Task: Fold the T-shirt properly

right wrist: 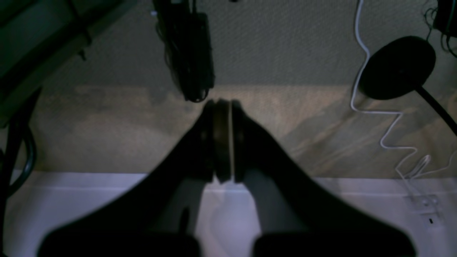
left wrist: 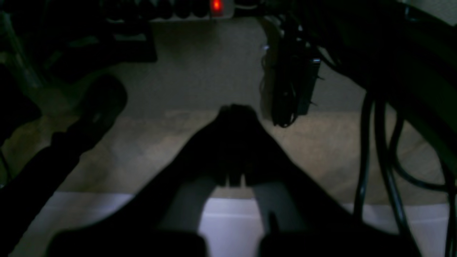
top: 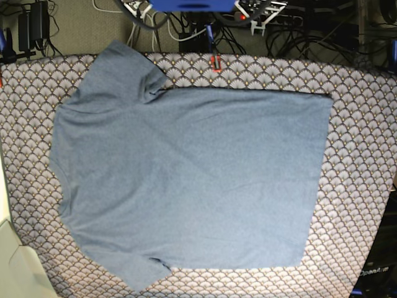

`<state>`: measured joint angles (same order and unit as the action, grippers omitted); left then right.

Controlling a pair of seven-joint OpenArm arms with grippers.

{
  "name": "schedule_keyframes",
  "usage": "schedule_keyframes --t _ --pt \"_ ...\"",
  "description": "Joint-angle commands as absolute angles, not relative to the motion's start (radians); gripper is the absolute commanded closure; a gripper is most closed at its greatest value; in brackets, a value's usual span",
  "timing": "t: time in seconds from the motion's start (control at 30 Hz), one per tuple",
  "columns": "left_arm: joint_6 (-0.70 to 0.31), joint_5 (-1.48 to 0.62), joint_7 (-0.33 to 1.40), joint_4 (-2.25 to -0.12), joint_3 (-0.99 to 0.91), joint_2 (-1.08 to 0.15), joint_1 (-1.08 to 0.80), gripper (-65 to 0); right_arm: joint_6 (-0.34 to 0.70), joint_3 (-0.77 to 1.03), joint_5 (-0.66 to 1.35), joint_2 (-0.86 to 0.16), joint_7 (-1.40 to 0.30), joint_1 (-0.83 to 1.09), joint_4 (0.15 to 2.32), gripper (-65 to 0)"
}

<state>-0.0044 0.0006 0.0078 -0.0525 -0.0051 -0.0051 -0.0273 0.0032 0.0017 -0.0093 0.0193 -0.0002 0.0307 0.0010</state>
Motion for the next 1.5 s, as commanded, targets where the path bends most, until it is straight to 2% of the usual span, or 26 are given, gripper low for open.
schedule_keyframes --t 0.0,0.13,0.47,0.7,1.0,1.1,1.23,1.47 --pt "-0.004 0.007 0.007 -0.076 -0.005 -0.007 -0.044 -0.4 0.008 0.002 -0.002 0.022 -0.001 0.035 0.0 0.0" --pt "-0.002 0.01 0.008 -0.139 -0.002 -0.008 -0.082 -0.4 0.008 0.002 -0.002 0.022 -0.001 0.035 0.0 0.0" --pt "-0.002 0.008 0.008 -0.139 -0.004 -0.008 -0.084 -0.4 0.008 0.002 -0.002 0.022 0.001 0.035 0.0 0.0" --pt "-0.002 0.008 0.008 -0.142 -0.004 -0.008 -0.088 -0.4 0.008 -0.002 -0.002 0.022 -0.01 0.136 0.194 0.0" --pt "-0.007 0.007 -0.001 -0.148 -0.005 -0.025 -0.117 -0.4 0.01 -0.002 -0.002 0.022 -0.001 0.165 0.205 0.0" --pt "-0.008 0.007 -0.002 -0.16 -0.005 -0.03 -0.14 -0.4 0.01 -0.002 -0.002 0.022 0.001 0.205 0.277 0.0" --pt "-0.008 0.007 -0.002 -0.381 -0.007 -0.071 -0.259 -0.4 0.012 -0.004 -0.002 0.022 0.001 0.335 0.512 0.0" --pt "-0.005 0.005 0.007 -0.946 -0.007 -0.116 -0.556 -0.4 0.012 -0.005 -0.002 0.019 -0.004 0.558 0.926 0.0"
